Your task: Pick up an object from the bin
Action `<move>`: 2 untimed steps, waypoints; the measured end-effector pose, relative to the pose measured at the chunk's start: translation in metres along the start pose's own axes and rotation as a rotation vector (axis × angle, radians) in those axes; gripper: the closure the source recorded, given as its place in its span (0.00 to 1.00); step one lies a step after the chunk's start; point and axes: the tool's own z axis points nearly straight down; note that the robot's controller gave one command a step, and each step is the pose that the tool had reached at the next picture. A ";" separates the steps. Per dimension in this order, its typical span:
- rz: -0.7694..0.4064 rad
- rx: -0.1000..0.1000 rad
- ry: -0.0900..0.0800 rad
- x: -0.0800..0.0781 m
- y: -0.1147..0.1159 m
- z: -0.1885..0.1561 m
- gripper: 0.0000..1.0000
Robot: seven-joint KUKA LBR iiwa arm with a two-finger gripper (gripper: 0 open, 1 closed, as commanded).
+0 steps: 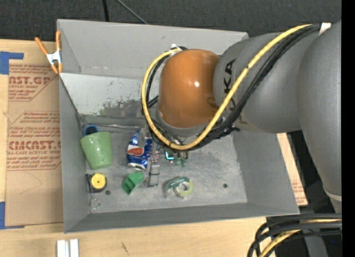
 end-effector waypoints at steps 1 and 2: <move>0.169 -0.010 -0.027 -0.006 -0.035 0.103 0.00; 0.170 -0.012 -0.033 -0.008 -0.034 0.100 1.00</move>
Offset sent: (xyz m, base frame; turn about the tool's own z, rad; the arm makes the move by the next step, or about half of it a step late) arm -0.0001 -0.0379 -0.1079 0.1707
